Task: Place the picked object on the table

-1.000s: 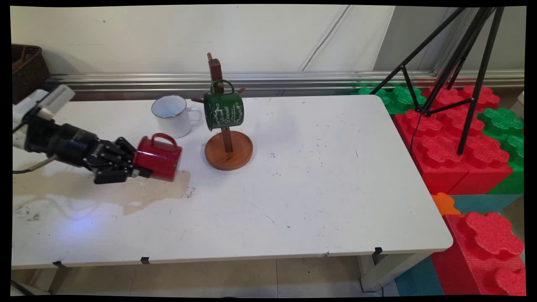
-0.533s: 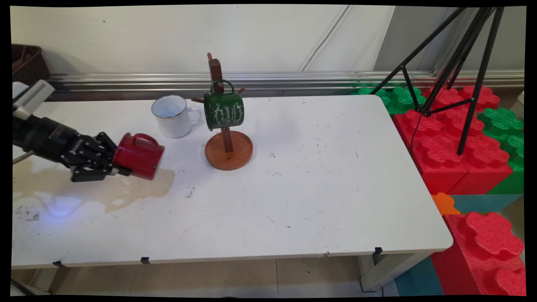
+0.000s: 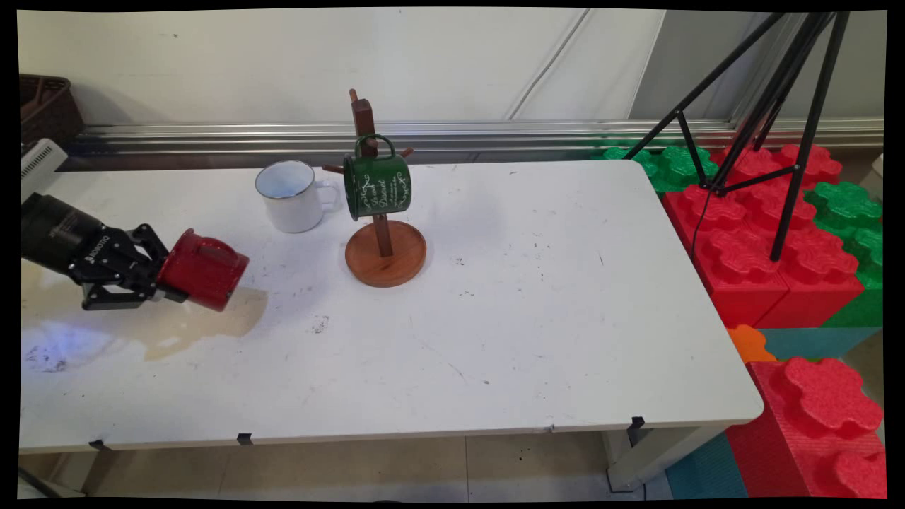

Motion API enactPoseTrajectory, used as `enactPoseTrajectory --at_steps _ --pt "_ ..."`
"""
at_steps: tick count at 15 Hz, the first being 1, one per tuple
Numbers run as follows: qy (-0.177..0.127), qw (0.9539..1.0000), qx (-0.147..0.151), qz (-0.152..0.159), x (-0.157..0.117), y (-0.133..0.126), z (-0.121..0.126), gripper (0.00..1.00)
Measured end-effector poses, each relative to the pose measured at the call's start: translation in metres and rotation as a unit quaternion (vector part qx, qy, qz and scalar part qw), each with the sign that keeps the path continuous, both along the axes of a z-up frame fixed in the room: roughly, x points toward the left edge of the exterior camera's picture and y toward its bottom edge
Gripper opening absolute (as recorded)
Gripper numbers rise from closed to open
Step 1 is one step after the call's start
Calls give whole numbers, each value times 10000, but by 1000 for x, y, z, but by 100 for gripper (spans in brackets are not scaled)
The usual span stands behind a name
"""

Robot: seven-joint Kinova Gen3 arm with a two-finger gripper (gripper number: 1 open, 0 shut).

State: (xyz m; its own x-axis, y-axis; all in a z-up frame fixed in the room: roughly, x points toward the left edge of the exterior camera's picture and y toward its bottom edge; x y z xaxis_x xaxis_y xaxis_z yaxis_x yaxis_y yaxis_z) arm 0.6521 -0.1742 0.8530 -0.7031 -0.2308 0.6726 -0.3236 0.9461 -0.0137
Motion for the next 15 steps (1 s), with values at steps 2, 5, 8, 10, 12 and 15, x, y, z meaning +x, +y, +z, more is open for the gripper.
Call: enactPoseTrajectory --at_steps 2,5,8,10,12,15 --pt "-143 9999 4 -55 2 1 1 0" --pt "-362 9992 15 -144 4 1 0 0" --pt "-534 9983 20 -236 4 1 -2 0" --pt "-642 9975 23 -287 4 1 -3 0" --pt "-739 9967 25 -325 3 0 -4 0" --pt "-899 9953 36 -365 1 -2 -7 0"
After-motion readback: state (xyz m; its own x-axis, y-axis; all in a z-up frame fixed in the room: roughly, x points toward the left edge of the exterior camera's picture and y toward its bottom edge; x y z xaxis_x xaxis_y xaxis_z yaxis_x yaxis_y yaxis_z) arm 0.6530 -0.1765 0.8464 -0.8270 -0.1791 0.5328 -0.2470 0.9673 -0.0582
